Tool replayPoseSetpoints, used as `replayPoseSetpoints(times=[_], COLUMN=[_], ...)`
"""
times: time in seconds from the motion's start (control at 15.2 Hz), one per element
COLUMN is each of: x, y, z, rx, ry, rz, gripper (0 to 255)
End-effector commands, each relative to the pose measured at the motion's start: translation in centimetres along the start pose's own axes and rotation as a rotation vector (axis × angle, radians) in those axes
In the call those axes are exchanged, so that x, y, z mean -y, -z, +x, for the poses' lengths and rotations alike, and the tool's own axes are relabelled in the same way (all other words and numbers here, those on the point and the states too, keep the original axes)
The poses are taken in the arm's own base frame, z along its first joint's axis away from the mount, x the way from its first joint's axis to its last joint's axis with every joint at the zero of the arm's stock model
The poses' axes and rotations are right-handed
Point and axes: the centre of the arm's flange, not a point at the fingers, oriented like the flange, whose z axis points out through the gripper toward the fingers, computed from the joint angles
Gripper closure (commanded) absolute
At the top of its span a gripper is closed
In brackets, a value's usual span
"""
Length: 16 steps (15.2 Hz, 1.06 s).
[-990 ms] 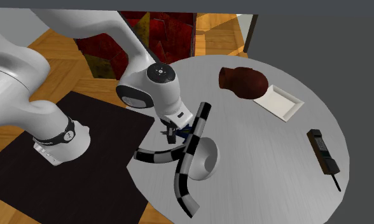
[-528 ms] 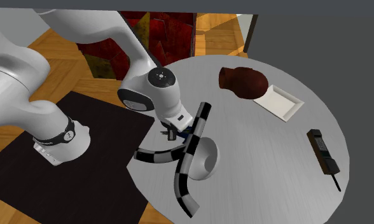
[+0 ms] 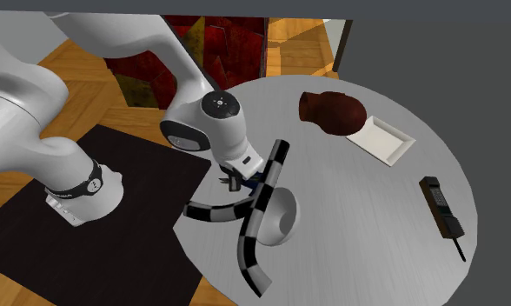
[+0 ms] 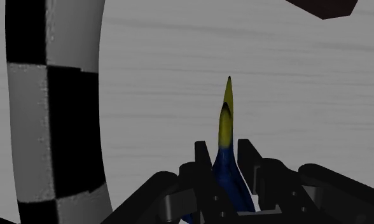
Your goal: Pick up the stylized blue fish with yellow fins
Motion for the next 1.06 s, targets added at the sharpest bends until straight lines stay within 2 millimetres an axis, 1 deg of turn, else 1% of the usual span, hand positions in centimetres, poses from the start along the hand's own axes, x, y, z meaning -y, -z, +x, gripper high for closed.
replayPoseSetpoints(times=[0.0, 0.86, 0.99], x=[0.1, 0.9, 0.9], y=[0.8, 7.6, 7.7], z=[0.0, 0.2, 0.2], rx=[-0.001, -0.001, -0.001], ry=[-0.001, -0.001, -0.001], rz=[0.000, 0.000, 0.000], gripper=[255, 255, 255])
